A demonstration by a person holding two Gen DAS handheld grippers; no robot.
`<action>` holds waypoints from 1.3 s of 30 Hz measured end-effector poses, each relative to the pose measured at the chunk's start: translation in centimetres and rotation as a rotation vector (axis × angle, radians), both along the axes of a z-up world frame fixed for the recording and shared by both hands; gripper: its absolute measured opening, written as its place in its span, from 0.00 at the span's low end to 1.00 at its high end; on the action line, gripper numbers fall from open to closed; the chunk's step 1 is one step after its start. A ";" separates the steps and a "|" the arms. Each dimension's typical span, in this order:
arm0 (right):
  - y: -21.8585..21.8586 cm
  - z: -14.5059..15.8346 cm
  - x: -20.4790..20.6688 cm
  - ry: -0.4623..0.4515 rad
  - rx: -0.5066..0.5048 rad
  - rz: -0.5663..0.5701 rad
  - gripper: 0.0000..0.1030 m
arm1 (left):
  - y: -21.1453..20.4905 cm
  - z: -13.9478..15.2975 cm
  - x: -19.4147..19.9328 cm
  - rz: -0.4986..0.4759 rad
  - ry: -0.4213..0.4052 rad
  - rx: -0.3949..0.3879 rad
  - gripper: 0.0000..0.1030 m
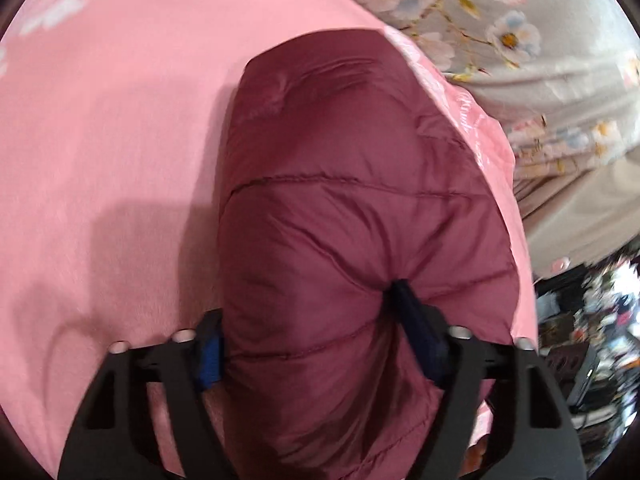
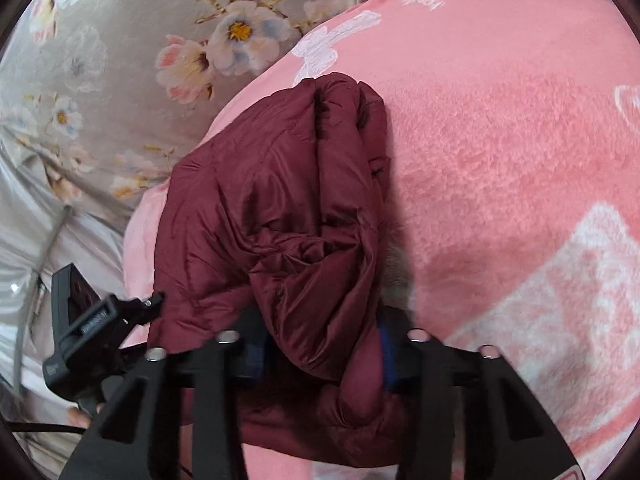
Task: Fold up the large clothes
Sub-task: 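Lift the folded jacket bundle off the blanket with both tools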
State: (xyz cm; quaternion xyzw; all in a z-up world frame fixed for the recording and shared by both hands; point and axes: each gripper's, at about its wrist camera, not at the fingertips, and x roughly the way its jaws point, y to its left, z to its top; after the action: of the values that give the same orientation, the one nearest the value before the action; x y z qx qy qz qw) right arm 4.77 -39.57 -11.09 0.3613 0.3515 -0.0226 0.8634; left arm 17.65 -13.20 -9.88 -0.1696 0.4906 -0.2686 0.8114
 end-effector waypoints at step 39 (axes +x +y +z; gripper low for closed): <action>26.6 18.3 2.6 -0.650 -0.810 0.190 0.13 | 21.9 17.4 -2.8 0.085 -0.785 0.063 0.31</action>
State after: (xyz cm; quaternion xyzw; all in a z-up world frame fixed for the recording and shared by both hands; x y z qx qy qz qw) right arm 7.38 -12.98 7.18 -0.0463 0.0598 0.0351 0.9965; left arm 14.89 8.74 7.49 -0.0493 0.1434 -0.2640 0.9525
